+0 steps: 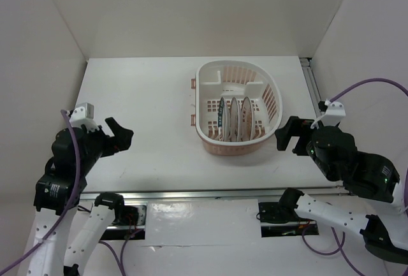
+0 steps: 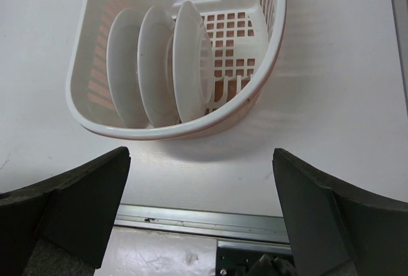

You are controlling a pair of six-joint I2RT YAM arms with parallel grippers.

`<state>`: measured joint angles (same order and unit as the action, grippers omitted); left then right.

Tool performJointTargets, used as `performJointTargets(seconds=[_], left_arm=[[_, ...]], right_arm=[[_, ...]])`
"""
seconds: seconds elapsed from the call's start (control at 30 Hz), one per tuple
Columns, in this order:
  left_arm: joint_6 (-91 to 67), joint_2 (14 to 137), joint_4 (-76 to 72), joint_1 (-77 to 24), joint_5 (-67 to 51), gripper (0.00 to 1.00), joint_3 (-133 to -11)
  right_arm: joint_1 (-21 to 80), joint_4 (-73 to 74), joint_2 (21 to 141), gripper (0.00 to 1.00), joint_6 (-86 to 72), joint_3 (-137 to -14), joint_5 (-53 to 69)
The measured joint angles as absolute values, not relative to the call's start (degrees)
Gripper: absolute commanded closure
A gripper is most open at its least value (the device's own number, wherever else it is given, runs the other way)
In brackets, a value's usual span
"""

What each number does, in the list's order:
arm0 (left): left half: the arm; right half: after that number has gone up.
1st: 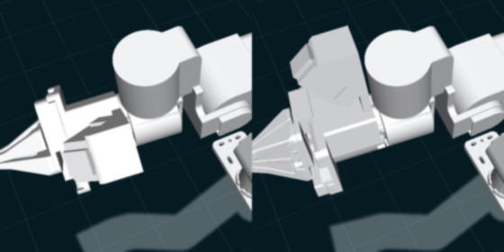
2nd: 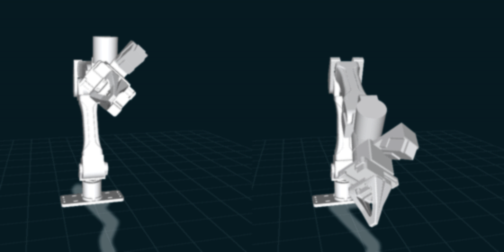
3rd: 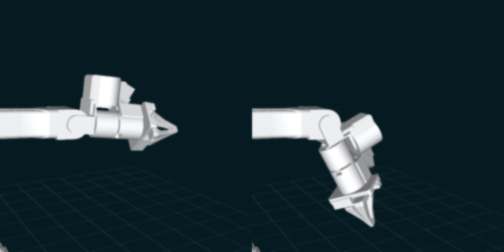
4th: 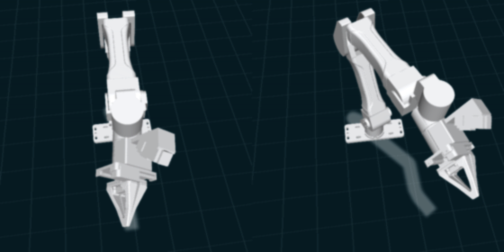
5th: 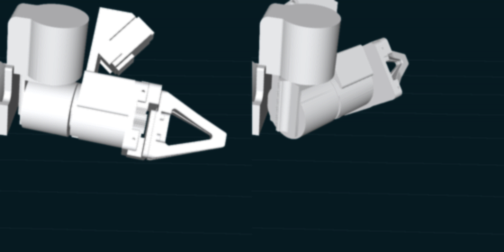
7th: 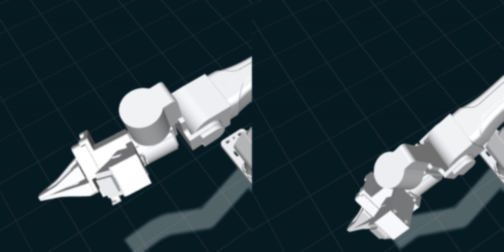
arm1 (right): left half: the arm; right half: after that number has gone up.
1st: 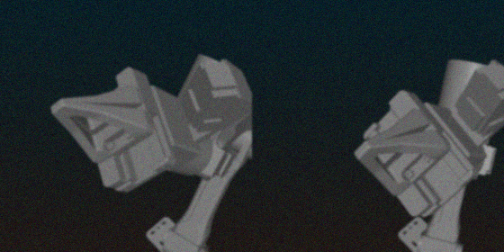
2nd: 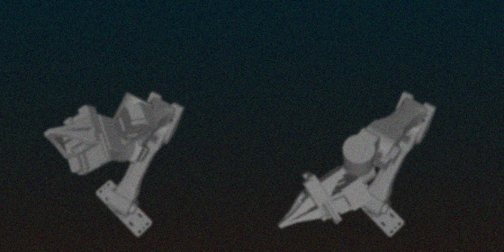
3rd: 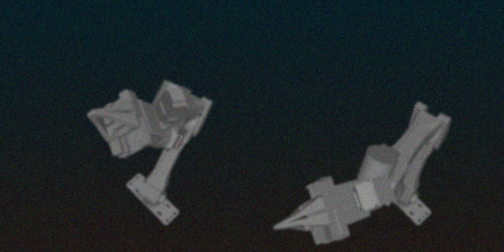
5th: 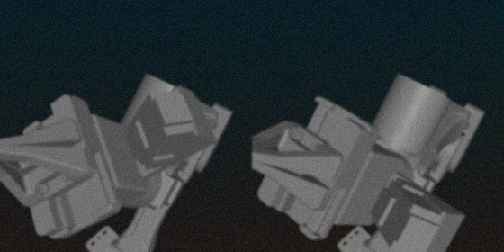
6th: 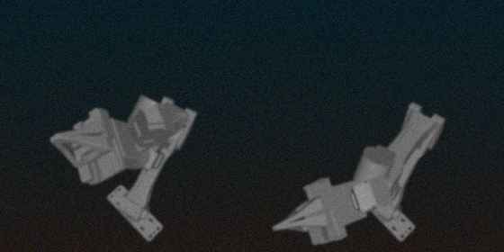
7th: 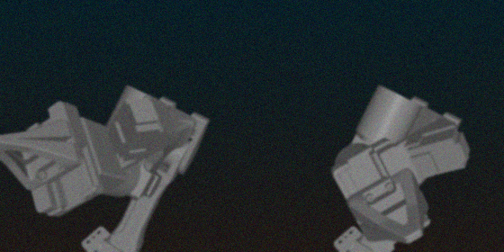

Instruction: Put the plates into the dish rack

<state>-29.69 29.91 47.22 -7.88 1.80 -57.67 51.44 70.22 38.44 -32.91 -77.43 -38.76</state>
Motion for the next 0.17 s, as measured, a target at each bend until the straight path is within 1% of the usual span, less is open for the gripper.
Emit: performJointTargets(seconds=[0.17], left_arm=[[-28.7, 29.9, 47.7, -7.9, 2.2, 0.0, -57.9]], right_arm=[[51.4, 70.3, 38.3, 0.0, -33.0, -77.4, -38.5]])
